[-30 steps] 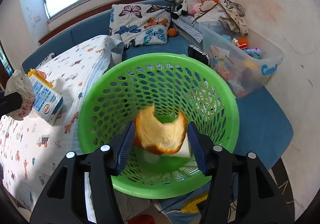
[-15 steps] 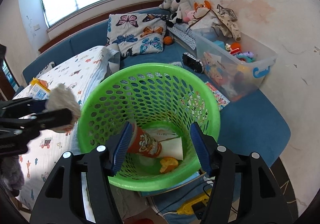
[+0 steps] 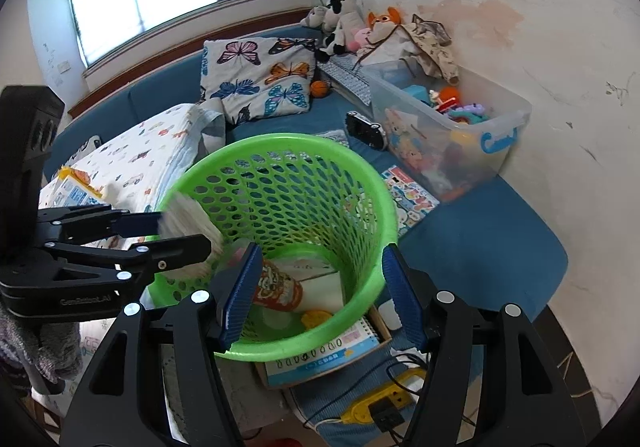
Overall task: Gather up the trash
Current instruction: 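Open the right gripper to drop the peel while the left gripper drops the tissue into the basket, then move both grippers back to the bed toward the milk carton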
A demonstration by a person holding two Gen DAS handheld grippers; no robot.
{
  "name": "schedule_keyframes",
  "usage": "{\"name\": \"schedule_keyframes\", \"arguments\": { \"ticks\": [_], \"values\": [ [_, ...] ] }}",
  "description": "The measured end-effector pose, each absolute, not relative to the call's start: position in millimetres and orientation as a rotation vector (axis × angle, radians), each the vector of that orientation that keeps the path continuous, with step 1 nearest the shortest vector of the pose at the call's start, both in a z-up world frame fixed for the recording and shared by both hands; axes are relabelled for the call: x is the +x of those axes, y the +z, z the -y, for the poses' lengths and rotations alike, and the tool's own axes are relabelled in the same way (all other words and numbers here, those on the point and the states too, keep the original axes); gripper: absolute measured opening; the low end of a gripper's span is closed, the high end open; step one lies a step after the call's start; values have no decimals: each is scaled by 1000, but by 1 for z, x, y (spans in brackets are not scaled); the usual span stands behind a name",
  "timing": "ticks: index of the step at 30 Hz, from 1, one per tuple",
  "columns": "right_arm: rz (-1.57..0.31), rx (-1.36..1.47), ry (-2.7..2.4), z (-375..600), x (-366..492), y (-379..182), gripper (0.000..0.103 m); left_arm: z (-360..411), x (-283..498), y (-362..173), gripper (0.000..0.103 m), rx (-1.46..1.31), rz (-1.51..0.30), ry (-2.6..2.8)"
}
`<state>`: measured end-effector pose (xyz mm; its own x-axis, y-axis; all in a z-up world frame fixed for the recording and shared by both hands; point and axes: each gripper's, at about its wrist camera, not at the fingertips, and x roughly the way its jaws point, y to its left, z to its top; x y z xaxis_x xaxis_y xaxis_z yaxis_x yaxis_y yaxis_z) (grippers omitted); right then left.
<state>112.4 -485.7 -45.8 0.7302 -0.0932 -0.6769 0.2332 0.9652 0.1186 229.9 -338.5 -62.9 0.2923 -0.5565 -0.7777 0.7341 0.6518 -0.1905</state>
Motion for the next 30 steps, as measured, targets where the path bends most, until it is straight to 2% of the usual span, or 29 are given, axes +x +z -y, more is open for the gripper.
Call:
{"name": "schedule_keyframes", "arguments": {
  "ticks": [4, 15, 18, 24, 30],
  "values": [
    [-733, 204, -182, 485, 110, -46, 63, 335, 228, -64, 66, 191, -934, -886],
    [-730, 184, -122, 458, 114, -42, 63, 284, 220, -55, 66, 179, -890, -817],
    [-727, 178, -102, 447, 118, -40, 69, 258, 219, -50, 66, 159, -874, -781],
    [-725, 139, -47, 416, 129, -34, 70, 209, 221, -41, 66, 117, -848, -715],
    [-726, 117, 30, 390, 140, -31, 76, 156, 224, -34, 66, 81, -824, -633]
  ]
}}
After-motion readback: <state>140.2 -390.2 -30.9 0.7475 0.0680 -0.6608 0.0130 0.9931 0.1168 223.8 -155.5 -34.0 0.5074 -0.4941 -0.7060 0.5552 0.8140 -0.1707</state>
